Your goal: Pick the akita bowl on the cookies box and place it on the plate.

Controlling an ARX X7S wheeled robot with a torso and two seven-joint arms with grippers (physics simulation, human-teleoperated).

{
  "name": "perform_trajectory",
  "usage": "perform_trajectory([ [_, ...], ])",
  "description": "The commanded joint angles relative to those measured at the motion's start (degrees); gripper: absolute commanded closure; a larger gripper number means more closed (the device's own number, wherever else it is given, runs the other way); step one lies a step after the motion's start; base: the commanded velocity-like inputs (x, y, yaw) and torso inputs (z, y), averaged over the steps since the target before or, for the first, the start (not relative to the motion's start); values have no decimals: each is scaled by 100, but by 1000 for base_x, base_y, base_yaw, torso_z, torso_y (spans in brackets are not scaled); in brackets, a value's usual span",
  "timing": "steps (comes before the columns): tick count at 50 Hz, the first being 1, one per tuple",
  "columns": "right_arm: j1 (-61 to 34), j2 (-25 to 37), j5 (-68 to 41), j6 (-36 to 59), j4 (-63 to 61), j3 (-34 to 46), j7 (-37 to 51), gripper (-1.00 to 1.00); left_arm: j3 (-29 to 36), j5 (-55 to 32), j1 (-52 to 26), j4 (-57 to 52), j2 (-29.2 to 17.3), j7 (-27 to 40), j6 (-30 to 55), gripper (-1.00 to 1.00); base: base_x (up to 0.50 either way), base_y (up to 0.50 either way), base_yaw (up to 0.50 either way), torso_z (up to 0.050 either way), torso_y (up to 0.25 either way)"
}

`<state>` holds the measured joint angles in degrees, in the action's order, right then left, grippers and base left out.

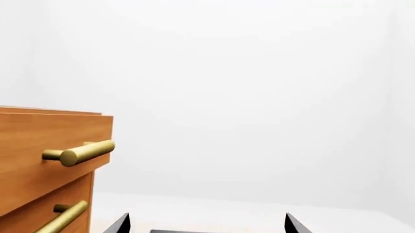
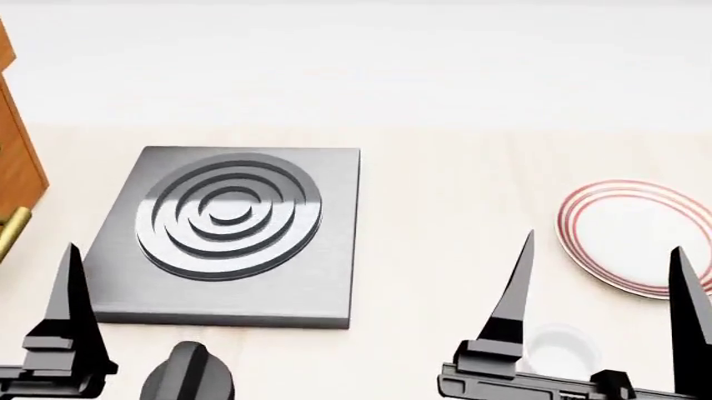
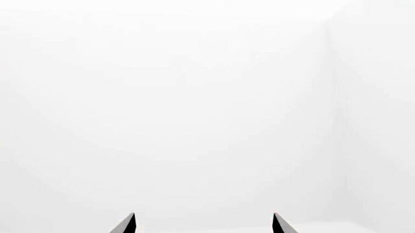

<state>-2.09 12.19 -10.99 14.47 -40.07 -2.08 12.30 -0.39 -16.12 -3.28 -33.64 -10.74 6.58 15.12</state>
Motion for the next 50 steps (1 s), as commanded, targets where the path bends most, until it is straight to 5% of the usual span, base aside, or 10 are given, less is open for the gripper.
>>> perform_trajectory([
  [1,1,60,-28,9,-69,31,31,-100,30,-62,46,-37,-47,17,-41,-100,500,0,0,0,0],
  [11,5,55,22,-57,80,66,103,-100,51,-116,60,-33,-79,39,-61,-100,249,-33,0,0,0],
  [50,2,256,-59,58,-68,234,212,-100,186,-294,94,-52,-296,236,-193,-100,-164,-500,0,0,0],
])
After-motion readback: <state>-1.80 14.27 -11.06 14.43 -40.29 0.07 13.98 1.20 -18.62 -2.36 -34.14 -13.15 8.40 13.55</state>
